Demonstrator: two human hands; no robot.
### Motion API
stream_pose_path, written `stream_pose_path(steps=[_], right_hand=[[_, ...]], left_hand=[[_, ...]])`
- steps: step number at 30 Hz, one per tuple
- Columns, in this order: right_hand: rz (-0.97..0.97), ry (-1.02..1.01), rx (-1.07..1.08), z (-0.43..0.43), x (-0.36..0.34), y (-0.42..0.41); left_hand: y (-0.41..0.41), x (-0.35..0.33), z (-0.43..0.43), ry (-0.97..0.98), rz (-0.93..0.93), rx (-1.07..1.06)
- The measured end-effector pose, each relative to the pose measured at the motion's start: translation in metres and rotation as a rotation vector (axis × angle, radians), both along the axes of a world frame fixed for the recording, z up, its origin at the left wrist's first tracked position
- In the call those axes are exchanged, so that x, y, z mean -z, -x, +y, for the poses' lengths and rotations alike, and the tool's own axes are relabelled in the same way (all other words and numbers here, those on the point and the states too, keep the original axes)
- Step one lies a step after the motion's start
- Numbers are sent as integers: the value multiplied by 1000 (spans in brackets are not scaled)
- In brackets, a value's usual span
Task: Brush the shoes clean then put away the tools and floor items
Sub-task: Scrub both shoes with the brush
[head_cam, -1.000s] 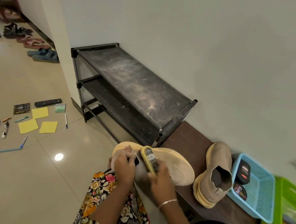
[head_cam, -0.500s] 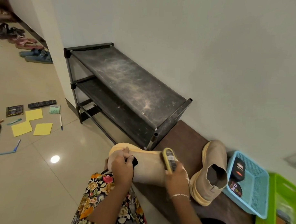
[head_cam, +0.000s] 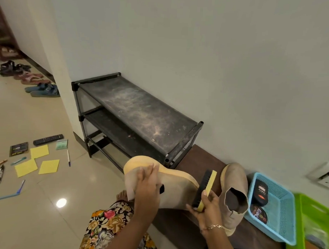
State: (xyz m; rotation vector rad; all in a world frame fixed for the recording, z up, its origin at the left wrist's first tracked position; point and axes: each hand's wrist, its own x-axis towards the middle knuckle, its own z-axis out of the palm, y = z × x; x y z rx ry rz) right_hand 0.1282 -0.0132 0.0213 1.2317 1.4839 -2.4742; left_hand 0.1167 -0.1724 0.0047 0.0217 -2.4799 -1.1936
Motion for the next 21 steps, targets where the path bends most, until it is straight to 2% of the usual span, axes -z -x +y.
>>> stream_pose_path(steps=[4,7,10,12,15,18,21], right_hand=[[-5,39,10,-6,-2,1],[-17,36,60,-1,-12,-5],[81,-226,39,-1,-26,-17],[218,-426,-65,-4,-36,-28],[303,-657,-222,-3,-40,-35],[355,-738,-348,-10,-45,-36],[315,-788,-343,-13,-38,-32]], left_hand=[[-5,-10,12,390,212,256],[-8,-18,22,505,352,314],[-3,-27,30,549,440,282],[-2,-33,35,542,421,284],[-3,-38,42,562,361,313],[-4,-35,46,652,331,320],[-8,-34,51,776,296,343]])
